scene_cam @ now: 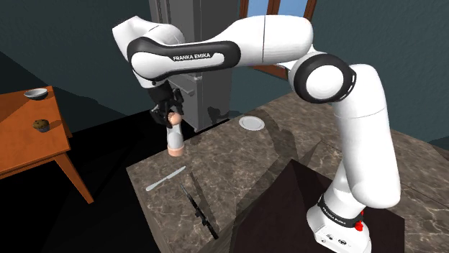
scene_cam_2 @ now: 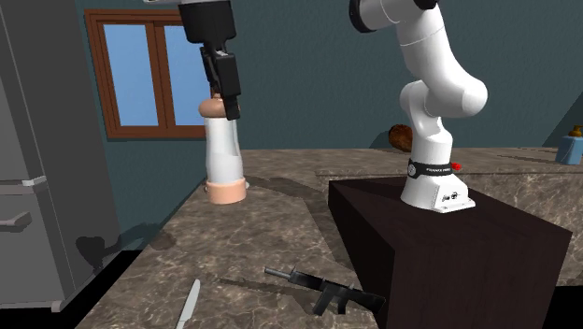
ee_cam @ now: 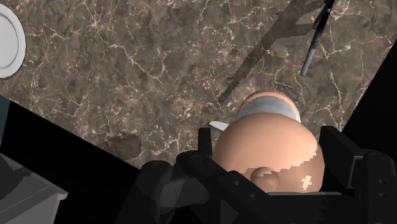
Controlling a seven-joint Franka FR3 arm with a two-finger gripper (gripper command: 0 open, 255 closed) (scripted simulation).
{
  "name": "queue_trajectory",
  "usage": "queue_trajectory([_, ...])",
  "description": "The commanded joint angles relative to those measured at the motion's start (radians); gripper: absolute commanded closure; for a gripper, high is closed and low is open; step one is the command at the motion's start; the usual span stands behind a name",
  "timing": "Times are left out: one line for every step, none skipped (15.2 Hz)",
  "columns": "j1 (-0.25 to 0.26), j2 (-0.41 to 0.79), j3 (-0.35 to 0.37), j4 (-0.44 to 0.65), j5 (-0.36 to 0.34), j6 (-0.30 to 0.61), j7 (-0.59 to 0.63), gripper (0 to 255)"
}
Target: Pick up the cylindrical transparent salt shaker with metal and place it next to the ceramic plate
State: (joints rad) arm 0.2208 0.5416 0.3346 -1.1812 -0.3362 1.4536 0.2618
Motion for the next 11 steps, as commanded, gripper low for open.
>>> queue_trajectory([-0.049,-0.065,-0.004,-0.098,0.011,0.042,-0.033,255])
queue_trajectory([-0.071,-0.093,-0.007,-0.140,0.016,0.060,-0.049,255])
queue_trajectory([-0.091,-0.119,-0.011,-0.179,0.020,0.078,-0.067,255])
queue_trajectory([-0.111,-0.143,-0.015,-0.215,0.024,0.095,-0.084,255])
queue_trajectory([-0.130,-0.167,-0.020,-0.248,0.028,0.110,-0.103,255])
queue_trajectory([-0.149,-0.188,-0.025,-0.280,0.031,0.125,-0.122,255])
queue_trajectory([-0.166,-0.209,-0.031,-0.309,0.034,0.140,-0.141,255])
queue_trajectory([-0.184,-0.229,-0.038,-0.337,0.037,0.153,-0.160,255])
queue_trajectory([-0.200,-0.247,-0.045,-0.362,0.039,0.166,-0.180,255])
queue_trajectory([-0.217,-0.264,-0.052,-0.387,0.041,0.179,-0.200,255])
queue_trajectory([-0.232,-0.280,-0.060,-0.409,0.043,0.191,-0.221,255])
